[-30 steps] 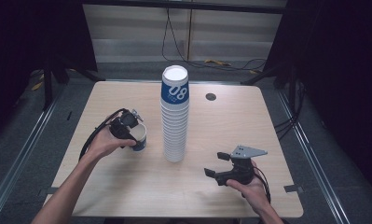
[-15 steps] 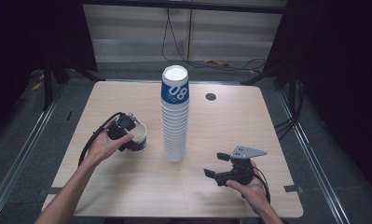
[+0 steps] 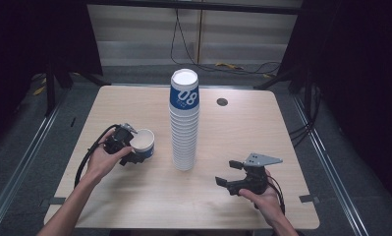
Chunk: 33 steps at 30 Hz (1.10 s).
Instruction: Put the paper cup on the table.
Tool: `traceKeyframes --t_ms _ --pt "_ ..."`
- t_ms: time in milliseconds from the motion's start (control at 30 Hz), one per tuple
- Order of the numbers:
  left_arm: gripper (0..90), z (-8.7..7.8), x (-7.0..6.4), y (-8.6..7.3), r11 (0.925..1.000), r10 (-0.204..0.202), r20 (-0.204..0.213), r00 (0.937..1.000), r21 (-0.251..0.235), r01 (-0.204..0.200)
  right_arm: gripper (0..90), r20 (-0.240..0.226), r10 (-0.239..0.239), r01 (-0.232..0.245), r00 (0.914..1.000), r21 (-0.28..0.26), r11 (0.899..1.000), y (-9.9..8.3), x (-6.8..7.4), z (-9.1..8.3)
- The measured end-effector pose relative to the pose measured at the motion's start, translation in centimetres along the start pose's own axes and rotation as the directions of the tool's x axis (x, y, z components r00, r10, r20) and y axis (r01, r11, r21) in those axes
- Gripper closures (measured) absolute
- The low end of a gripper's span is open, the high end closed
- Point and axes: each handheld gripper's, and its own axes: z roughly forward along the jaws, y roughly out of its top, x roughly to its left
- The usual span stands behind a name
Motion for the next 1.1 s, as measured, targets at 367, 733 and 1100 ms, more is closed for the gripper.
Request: traceKeyframes --t_ms 367,733,1100 --pt "15.9 -0.6 -1.3 -2.1 0.9972 0.008 0.010 0.9999 -0.074 -0.008 14.4 0.020 0.001 -0.001 0.9998 0.003 1.000 -0.1 0.0 0.1" --pt "15.9 -1.7 -1.9 -4.2 0.9786 -0.007 -0.017 0.9998 -0.206 0.003 14.5 0.027 0.005 -0.005 0.9996 -0.007 1.000 -0.1 0.1 -0.1" --pt "15.9 -2.0 -4.4 -5.7 0.9571 -0.002 -0.034 0.9994 -0.290 -0.008 14.2 0.033 0.005 -0.005 0.9995 -0.008 1.000 -0.2 0.1 -0.1"
